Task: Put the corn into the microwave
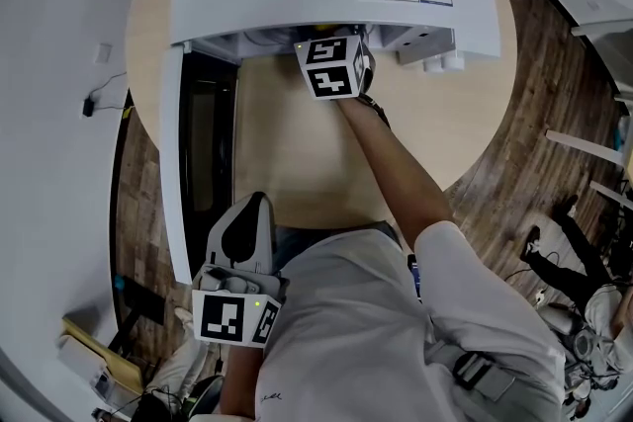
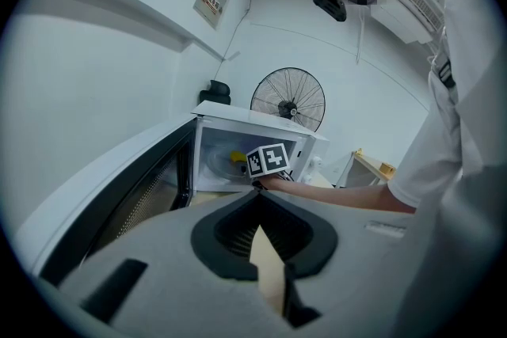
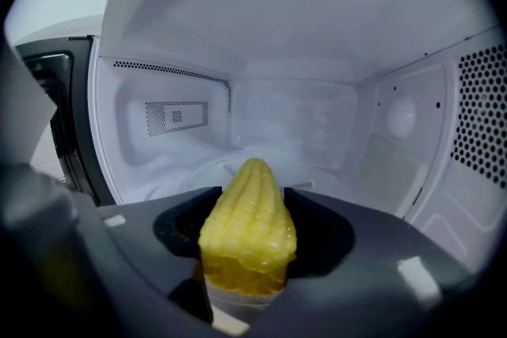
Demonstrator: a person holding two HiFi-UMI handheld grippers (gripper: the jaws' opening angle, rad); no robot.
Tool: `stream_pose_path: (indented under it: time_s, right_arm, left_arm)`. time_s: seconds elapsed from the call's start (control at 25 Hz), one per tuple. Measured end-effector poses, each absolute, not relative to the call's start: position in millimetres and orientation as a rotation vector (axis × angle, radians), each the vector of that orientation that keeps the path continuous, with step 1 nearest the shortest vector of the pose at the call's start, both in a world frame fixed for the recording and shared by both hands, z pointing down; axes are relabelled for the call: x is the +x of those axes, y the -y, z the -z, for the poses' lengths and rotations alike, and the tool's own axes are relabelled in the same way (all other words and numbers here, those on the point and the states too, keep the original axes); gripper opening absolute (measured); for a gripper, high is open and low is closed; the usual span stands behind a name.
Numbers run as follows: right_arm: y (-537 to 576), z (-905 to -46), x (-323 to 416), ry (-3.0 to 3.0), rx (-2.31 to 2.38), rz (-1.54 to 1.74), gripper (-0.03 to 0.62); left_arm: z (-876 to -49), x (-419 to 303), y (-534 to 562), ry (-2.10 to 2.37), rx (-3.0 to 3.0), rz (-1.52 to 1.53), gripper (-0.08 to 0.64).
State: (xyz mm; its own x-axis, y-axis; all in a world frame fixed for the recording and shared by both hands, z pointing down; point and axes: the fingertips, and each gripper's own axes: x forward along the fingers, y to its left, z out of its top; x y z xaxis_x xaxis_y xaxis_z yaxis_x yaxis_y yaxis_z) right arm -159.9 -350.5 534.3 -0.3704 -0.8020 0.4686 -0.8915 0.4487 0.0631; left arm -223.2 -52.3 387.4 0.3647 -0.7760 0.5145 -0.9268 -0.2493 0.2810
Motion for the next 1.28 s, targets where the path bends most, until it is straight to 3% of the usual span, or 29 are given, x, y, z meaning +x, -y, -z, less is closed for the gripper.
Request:
stream_pose_path:
  time_s: [1.28]
  right_arm:
    - [343.6, -543.9, -158.3, 2.215, 1.382, -0.198, 0.282]
  left_arm:
    - [-383.3, -218.2, 50.2, 1.458, 2.11, -0.348, -0.009]
